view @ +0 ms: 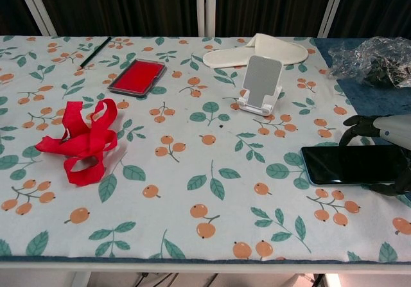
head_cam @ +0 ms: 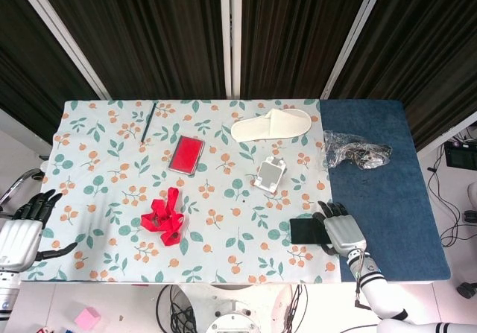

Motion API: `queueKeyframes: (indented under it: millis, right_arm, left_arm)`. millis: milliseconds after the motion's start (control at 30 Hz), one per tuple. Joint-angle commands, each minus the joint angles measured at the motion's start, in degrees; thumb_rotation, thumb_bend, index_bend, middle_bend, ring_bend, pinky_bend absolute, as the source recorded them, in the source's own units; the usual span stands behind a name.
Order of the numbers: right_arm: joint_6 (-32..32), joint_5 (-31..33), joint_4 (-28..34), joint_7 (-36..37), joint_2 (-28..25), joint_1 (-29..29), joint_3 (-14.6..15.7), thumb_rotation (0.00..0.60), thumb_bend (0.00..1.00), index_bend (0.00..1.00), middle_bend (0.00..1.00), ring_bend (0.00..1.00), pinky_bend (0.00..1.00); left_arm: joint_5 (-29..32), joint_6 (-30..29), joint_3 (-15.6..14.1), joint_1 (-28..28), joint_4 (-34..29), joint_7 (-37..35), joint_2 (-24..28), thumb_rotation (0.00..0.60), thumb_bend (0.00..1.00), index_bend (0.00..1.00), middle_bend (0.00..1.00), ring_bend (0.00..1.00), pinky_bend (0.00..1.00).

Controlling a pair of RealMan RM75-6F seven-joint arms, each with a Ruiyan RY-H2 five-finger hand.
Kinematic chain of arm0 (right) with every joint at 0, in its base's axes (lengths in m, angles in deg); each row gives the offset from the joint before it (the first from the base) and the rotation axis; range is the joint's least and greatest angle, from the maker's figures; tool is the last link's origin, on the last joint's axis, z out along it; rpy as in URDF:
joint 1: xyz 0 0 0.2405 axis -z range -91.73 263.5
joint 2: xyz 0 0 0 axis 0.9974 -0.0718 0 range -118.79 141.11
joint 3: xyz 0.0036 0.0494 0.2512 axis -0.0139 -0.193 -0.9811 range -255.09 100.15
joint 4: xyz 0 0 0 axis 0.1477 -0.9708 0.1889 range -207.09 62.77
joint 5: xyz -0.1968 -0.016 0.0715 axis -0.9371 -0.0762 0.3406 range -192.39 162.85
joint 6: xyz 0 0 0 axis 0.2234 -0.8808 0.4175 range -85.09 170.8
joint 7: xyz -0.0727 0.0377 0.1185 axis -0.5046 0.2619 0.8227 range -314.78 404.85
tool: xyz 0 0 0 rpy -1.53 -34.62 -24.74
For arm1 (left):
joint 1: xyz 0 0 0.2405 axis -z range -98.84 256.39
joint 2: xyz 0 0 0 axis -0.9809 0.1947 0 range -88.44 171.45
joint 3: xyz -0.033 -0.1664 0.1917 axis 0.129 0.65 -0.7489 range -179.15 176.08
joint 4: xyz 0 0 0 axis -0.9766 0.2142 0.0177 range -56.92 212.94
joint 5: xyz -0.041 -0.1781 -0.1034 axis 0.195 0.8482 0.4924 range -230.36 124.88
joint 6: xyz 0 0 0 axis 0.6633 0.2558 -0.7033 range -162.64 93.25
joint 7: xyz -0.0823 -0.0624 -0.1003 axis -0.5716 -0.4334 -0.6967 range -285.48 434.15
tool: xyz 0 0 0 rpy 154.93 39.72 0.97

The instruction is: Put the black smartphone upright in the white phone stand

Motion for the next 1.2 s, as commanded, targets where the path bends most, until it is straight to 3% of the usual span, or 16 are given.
queueKeyframes:
  millis: [33, 233, 400, 600, 800, 1067, 1200]
  right_arm:
    - [-0.84, -1.35, 0.19, 0.76, -0.34, 0.50, 0.03, 0.600, 0.25, 0.60, 0.03, 0.00, 0.00]
    - [-1.39, -2.56, 0.44, 1.82, -1.12, 1.19, 0.18, 0.600, 0.30, 0.64, 0.16, 0.08, 0.06]
    - [-1.99, -2.71, 0.79, 0.65, -1.61, 1.26, 0.24, 0.600, 0.31, 0.64, 0.25, 0.22, 0.15]
    - [-3.57, -3.64, 1.11, -1.21, -1.79, 1.45, 0.19, 0.600, 0.33, 0.64, 0.36, 0.39, 0.19]
    - [-5.35, -5.52, 2.67, -2.74, -2.95, 1.63, -0.03, 0.600, 0.33, 0.64, 0.41, 0.44, 0.19]
    - [-10.63, -16.23, 8.42, -5.21, -9.11, 0.90, -2.26, 0.600, 0.33, 0.64, 0.42, 0.44, 0.19]
    - [-13.57, -24.91, 6.56, -10.86, -11.08, -1.27, -4.98, 0.600, 0.33, 0.62, 0.41, 0.44, 0.19]
  left_arm:
    - [-0.06, 0.05, -0.03, 0.02, -0.02, -0.01, 0.00, 0.415, 0.02, 0.09, 0.07, 0.07, 0.22]
    - [-0.30, 0.44, -0.12, 0.25, -0.25, -0.10, 0.07, 0.415, 0.02, 0.09, 0.07, 0.07, 0.22]
    - [-0.22, 0.78, -0.26, 0.31, -0.42, 0.10, 0.02, 0.416, 0.02, 0.09, 0.07, 0.07, 0.22]
    - [-0.13, 1.00, -0.26, 0.38, -0.61, 0.24, 0.02, 0.417, 0.02, 0.09, 0.07, 0.07, 0.22]
    - [-0.07, 1.11, -0.29, 0.39, -0.57, 0.22, -0.06, 0.417, 0.02, 0.09, 0.07, 0.07, 0.22]
    - [-0.28, 0.84, -0.19, 0.41, -0.40, -0.21, -0.08, 0.418, 0.02, 0.09, 0.07, 0.07, 0.22]
    - [-0.38, 0.57, -0.16, 0.34, -0.12, -0.39, -0.36, 0.419, 0.02, 0.09, 0.07, 0.07, 0.22]
